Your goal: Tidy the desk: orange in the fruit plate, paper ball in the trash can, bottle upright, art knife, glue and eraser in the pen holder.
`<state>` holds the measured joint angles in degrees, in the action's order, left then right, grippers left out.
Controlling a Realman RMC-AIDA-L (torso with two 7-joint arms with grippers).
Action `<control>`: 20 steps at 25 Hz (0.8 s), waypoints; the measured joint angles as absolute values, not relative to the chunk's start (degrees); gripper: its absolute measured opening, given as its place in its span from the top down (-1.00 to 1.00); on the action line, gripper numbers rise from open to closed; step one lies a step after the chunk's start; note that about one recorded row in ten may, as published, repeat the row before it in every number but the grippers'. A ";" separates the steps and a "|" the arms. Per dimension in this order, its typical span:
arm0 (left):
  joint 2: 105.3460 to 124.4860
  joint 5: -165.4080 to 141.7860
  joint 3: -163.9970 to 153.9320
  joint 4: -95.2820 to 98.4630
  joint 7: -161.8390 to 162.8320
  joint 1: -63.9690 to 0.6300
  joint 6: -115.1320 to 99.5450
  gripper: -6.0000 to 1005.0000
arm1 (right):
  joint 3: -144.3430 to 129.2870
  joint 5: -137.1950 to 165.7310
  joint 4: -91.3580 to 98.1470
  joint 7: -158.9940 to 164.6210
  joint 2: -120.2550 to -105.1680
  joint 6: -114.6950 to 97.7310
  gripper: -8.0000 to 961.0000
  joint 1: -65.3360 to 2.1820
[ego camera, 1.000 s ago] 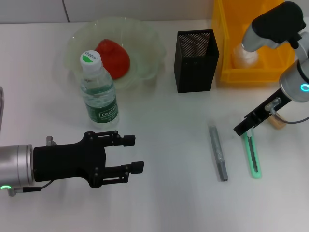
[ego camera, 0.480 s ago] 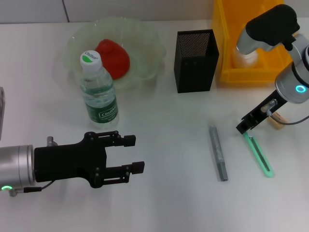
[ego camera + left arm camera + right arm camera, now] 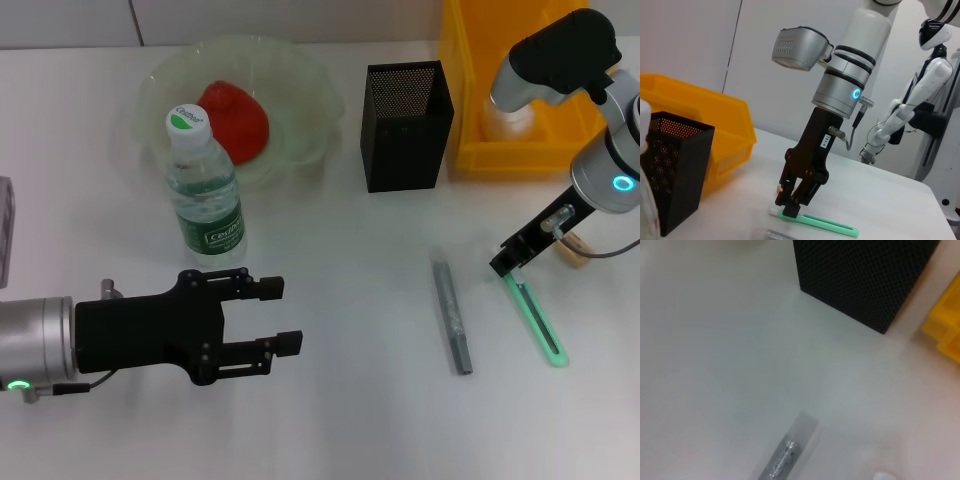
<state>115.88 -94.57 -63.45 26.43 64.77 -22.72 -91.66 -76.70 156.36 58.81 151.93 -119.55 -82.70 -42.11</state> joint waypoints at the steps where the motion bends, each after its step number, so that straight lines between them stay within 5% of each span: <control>1: 115.98 -94.57 -63.46 26.48 64.77 -22.74 -91.61 -0.37 | -76.71 156.36 58.75 151.93 -119.54 -82.70 0.34 -42.11; 6: 116.02 -94.57 -63.45 26.61 64.77 -22.76 -91.58 -0.37 | -76.76 156.36 58.54 151.53 -119.52 -82.71 0.36 -42.10; 12: 116.02 -94.57 -63.30 26.71 64.77 -22.77 -91.57 -0.37 | -76.52 155.11 59.01 150.52 -119.40 -82.88 0.70 -41.78; 20: 116.02 -94.57 -63.03 26.71 64.72 -22.70 -91.50 -0.37 | -75.89 153.40 59.23 148.22 -119.16 -83.27 0.90 -41.26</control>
<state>116.02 -94.57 -63.03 26.71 64.72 -22.70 -91.50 -75.89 153.40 59.23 148.22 -119.16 -83.27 -41.26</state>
